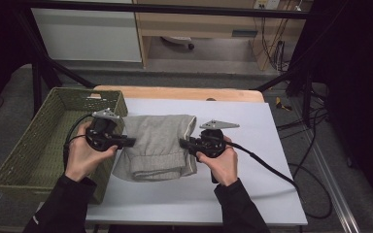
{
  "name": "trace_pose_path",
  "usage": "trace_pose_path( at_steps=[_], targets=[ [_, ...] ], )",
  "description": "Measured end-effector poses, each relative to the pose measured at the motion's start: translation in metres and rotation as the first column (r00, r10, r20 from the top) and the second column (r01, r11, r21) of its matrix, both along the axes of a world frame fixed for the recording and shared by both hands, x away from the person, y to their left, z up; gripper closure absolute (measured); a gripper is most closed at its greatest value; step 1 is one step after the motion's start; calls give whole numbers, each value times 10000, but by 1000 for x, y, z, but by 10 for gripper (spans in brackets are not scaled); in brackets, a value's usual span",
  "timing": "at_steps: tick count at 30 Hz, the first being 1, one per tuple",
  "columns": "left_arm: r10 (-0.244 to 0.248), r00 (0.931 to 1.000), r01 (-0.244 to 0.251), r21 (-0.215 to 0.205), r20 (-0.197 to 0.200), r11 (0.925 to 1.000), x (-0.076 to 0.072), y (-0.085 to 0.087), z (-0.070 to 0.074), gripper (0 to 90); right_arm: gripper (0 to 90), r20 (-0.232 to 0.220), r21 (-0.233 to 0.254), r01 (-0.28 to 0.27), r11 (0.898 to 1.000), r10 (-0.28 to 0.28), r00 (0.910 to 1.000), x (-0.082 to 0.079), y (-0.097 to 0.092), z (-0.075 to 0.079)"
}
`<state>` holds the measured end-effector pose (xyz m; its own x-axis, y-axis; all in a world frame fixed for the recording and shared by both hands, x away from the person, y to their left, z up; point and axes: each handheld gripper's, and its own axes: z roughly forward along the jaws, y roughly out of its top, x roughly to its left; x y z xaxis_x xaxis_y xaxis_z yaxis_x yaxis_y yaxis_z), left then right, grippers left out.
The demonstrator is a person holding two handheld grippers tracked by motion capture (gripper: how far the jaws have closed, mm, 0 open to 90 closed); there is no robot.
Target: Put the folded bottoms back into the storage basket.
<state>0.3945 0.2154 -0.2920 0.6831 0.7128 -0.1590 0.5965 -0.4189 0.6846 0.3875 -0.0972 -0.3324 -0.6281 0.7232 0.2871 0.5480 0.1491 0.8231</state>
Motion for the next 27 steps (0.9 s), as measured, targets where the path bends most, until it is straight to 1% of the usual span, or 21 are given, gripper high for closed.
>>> trace_pose_path(
  at_steps=[10,27],
  targets=[
    [110,9999,-109,-128,64,9999,-2,11,5,824,737,98,-46,-125,9999,125,9999,0,9,7],
    [271,9994,-266,-202,236,9994,-6,27,15,824,737,224,-90,-271,9996,273,9994,3,26,19]
  ],
)
